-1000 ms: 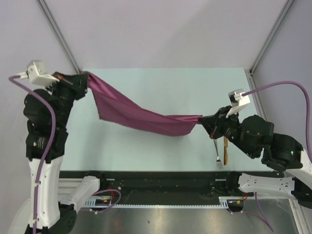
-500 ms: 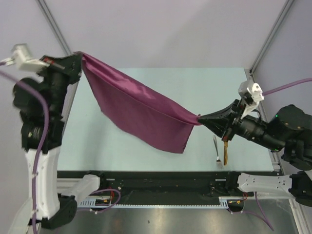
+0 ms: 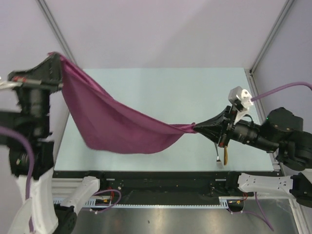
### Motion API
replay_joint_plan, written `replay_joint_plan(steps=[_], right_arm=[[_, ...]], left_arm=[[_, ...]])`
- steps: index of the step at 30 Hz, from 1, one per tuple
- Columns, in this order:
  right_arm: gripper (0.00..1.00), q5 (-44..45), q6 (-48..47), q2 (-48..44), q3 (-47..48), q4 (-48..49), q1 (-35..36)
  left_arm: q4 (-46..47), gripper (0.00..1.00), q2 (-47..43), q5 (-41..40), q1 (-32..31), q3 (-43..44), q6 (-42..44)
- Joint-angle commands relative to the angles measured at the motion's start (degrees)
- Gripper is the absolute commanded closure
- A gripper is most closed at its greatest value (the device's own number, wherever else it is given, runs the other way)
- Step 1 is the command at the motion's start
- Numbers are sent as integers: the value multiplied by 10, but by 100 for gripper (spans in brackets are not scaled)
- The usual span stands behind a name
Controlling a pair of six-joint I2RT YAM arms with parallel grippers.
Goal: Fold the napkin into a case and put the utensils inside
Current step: Fold and flatten the napkin at the center of the board.
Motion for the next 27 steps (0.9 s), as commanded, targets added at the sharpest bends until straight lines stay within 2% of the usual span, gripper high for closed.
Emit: replay_joint_plan(steps=[1,3,5,6,7,8,10,11,12,13,16,17,19,20,23,27], right_arm=[[100,118,8,31,-19,-6,-22],[100,114,12,40,-28,-12,-61],[100,83,13,51,-43,-16,-169],[100,27,15,55,-64,-16,-216],[100,-4,21,61,-75,-14,-331],[100,-95,21,74,-87,-9,-383],[100,-137,22,89,-129,8,-511],[100,-149,23,108,-147,17,-544],[100,-146,25,123,-156,19,-562],[100,-145,25,138,-174,22,-574],[100,-138,29,176,-223,67,-605],[100,-124,38,185,-231,80,-613],[100,-120,49,222,-230,87,-625],[100,-88,59,235,-228,87,-623],[100,-38,59,287,-224,105,-622],[100,-3,76,356,-215,142,-630]], left_arm=[[55,100,128,33,4,-35,-3],[83,100,190,45,4,-42,-10],[120,100,242,61,3,-44,-17],[131,100,267,66,2,-42,-31],[153,100,324,67,2,-41,-40],[168,100,353,99,-2,-32,-45],[218,100,442,113,-10,-22,-58],[232,100,478,117,-14,-5,-60],[241,100,510,123,-27,9,-66],[270,100,581,133,-33,26,-67],[302,100,691,162,-56,118,-88],[312,100,760,176,-66,173,-98],[319,100,840,192,-73,245,-118],[330,100,914,201,-74,311,-130],[359,100,1014,217,-75,413,-171],[419,100,1054,193,-72,431,-189]])
